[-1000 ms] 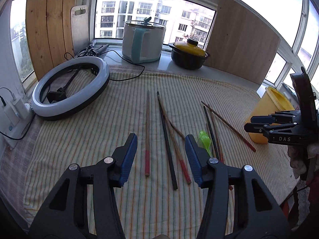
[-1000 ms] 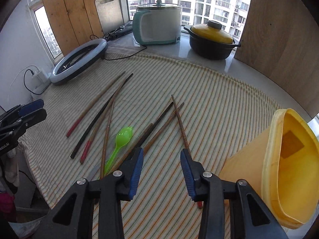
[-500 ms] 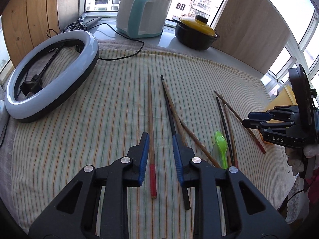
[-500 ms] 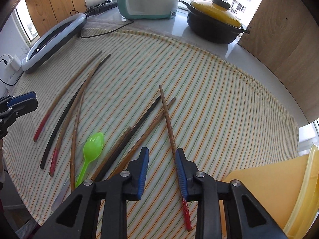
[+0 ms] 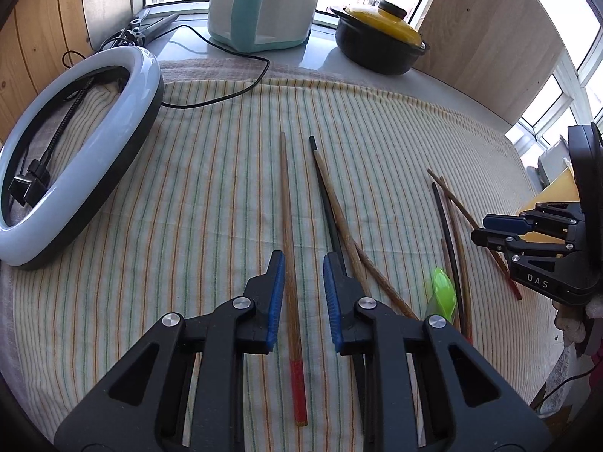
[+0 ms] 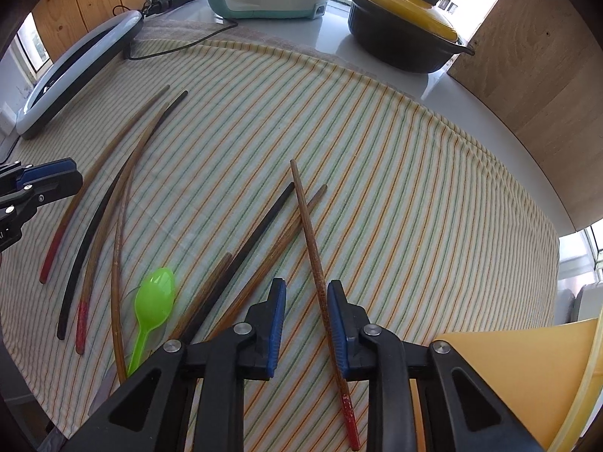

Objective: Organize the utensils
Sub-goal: 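Lower the left tool over the chopsticks and close on a wooden chopstick, then lift the wooden chopstick with the left tool and carry it to the yellow bin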

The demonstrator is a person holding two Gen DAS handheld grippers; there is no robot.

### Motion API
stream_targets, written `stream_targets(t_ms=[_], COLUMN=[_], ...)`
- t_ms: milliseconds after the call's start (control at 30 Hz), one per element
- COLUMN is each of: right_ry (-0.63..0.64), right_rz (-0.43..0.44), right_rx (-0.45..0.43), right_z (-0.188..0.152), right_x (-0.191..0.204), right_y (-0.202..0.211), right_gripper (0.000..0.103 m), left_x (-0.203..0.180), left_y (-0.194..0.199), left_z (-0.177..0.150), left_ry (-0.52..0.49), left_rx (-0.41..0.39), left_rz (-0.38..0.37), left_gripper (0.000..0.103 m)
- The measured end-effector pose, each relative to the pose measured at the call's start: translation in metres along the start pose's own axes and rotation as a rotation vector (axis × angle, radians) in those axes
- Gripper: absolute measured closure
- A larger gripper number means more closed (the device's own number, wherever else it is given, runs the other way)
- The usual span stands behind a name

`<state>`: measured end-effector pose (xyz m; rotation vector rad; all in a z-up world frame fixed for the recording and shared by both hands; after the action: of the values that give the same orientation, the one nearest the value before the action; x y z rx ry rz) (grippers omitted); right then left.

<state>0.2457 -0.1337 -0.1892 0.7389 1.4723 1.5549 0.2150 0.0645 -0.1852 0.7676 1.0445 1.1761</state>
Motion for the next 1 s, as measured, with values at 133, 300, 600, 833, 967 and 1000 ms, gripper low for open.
stream_targets(t_ms=[133, 300, 600, 833, 967, 1000], right_ry=[-0.021, -0.036, -0.081, -0.114, -0.147, -0.149], right_rz=[-0.014, -0.016, 0.045, 0.110, 0.156, 0.163], right_rx=[0.006, 0.025, 0.031, 0.024, 0.002, -0.005], right_z=[0.004, 0.005, 0.011, 0.011, 0.010, 0.009], right_x=[-0.004, -0.010, -0.019, -0.017, -0.018, -0.018], right_y=[-0.004, -0.010, -0.017, -0.015, -0.010, -0.008], right_gripper=[0.082, 0.082, 0.085, 0.098, 0.099, 0.099], left_x=[0.003, 0.004, 0.001, 0.012, 0.018, 0.019], left_y=[-0.005, -0.010, -0.026, -0.028, -0.023, -0.022], left_z=[0.005, 0.010, 0.018, 0.021, 0.018, 0.017], left_ry=[0.007, -0.002, -0.030, 0.015, 0.040, 0.045], left_rx=[0.023, 0.036, 0.079, 0.062, 0.049, 0.045], left_rz=[-0.008, 0.004, 0.035, 0.002, -0.010, -0.014], left_gripper=[0.083, 0.083, 0.083, 0.098, 0.099, 0.099])
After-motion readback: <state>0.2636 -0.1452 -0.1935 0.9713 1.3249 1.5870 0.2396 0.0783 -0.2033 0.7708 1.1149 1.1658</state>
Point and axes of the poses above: each gripper's, at about its wrist camera, not at the fingertips, and y roughly against the way its jaws point, x to its left, z to its top, the point moved 4 cm from there along -y, roughly the way its jaws point, and after that the axes turned 7 degrees about x, right-handed, at the moved point
